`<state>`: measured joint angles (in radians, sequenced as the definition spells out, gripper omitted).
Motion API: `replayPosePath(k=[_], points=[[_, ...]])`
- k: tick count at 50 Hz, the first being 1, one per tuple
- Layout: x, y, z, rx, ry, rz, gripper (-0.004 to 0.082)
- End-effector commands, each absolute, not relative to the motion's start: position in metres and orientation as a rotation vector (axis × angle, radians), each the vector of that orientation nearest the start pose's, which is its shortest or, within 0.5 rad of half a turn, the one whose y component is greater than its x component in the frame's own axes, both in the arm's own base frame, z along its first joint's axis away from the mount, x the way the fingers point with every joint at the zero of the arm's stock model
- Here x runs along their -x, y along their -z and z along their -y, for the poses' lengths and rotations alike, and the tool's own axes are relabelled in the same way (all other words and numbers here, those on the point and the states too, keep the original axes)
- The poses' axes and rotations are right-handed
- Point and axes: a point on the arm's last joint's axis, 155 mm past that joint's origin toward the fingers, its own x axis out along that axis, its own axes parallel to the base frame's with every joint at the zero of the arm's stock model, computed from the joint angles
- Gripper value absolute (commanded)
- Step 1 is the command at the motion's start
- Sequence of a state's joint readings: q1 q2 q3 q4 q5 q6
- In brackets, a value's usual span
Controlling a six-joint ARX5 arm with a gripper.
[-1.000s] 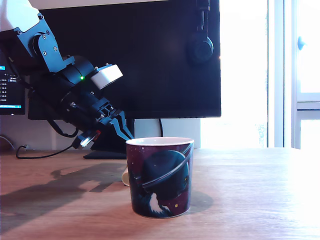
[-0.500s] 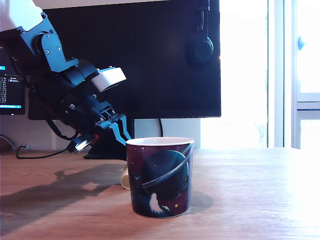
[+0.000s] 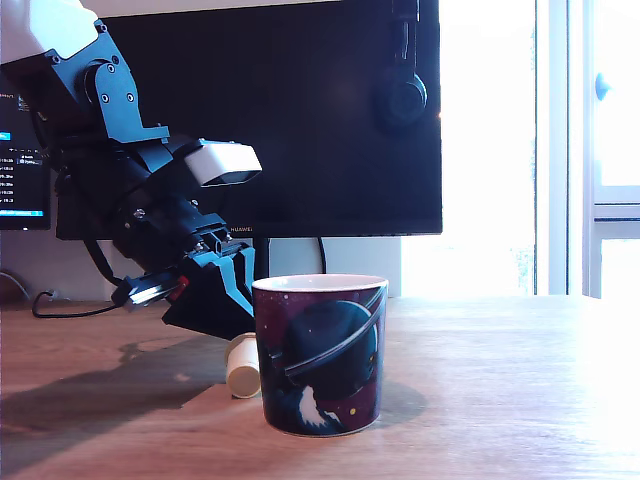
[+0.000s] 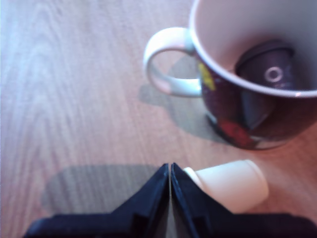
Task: Pick up the coffee capsules from the table one by one and drop them inside the nearest coffee cup
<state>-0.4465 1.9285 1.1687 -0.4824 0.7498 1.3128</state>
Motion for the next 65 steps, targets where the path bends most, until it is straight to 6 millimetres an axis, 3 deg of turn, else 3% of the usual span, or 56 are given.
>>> replayPosePath(k=[1, 31, 52, 65], points=[[-0.296, -0.022, 0.285, -0.780, 1.691, -0.450, -0.0024], [-0.262, -0.011, 0.262, -0.764, 1.766, -0.632, -0.0023], [-0.245, -0.025, 0.258, -0.740, 1.794, -0.681, -0.0023], [-0.269, -0.043, 0.261, -0.815, 1.710, -0.573, -0.0022]])
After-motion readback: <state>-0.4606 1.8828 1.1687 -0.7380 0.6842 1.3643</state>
